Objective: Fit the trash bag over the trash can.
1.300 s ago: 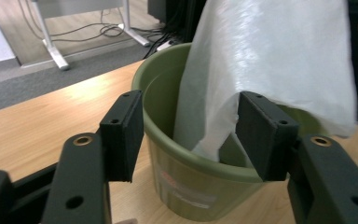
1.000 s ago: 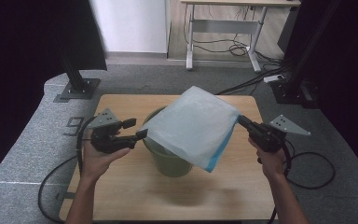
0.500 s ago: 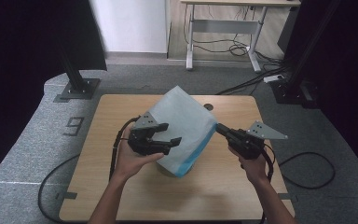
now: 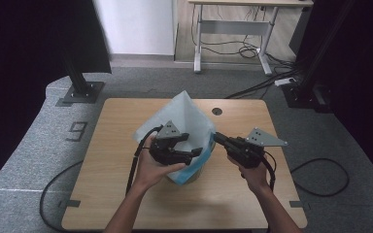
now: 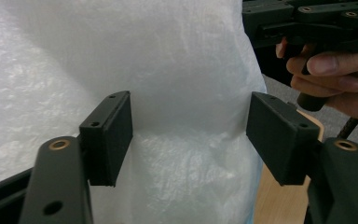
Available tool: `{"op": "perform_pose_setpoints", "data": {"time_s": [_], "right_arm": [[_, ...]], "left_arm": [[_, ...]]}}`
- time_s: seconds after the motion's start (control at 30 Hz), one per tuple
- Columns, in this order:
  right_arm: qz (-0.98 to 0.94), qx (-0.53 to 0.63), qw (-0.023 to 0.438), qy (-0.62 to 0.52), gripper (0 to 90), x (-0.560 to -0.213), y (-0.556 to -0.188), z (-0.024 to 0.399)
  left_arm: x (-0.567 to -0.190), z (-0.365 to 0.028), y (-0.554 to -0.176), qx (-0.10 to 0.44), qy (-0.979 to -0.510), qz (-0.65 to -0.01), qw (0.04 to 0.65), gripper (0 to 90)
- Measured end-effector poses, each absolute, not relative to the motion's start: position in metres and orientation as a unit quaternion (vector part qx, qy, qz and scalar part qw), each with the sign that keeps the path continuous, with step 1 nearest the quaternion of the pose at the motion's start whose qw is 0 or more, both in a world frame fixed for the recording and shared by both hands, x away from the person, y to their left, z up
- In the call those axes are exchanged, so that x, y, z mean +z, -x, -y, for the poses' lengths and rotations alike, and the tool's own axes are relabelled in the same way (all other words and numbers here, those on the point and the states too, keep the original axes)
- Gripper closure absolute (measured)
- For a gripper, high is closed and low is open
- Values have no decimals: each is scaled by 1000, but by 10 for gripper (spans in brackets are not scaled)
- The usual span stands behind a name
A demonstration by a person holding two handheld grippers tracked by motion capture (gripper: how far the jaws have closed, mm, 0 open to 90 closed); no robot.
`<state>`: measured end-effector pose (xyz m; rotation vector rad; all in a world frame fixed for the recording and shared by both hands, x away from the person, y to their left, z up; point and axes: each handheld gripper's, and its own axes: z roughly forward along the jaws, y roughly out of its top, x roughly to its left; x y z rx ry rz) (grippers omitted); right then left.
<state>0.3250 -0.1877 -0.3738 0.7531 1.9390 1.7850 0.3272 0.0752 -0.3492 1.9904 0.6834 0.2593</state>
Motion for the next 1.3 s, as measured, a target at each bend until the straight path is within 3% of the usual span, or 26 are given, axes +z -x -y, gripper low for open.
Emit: {"op": "perform_pose_setpoints", "data": {"time_s": [0.13,0.43,0.57,0.63,0.83,1.13,1.3], "right_arm": [[-693,641,198,-265,887,-372,-323,184],[-700,636,193,-263,886,-379,-319,179],[-699,634,193,-268,886,-381,-320,181],[-697,634,194,-275,886,-382,-321,182],[-697,627,199,-284,886,-384,-323,184],[-696,622,206,-294,886,-381,-323,183],[-694,619,209,-302,887,-374,-323,179]], "left_arm": [[-354,-70,-326,117,-820,-280,485,437],[-360,-72,-329,101,-818,-269,498,803],[-360,-74,-329,94,-814,-268,507,867],[-360,-75,-327,94,-809,-269,514,836],[-357,-72,-316,115,-797,-279,523,565],[-361,-70,-313,120,-793,-299,518,371],[-362,-71,-309,122,-786,-312,520,313]]}}
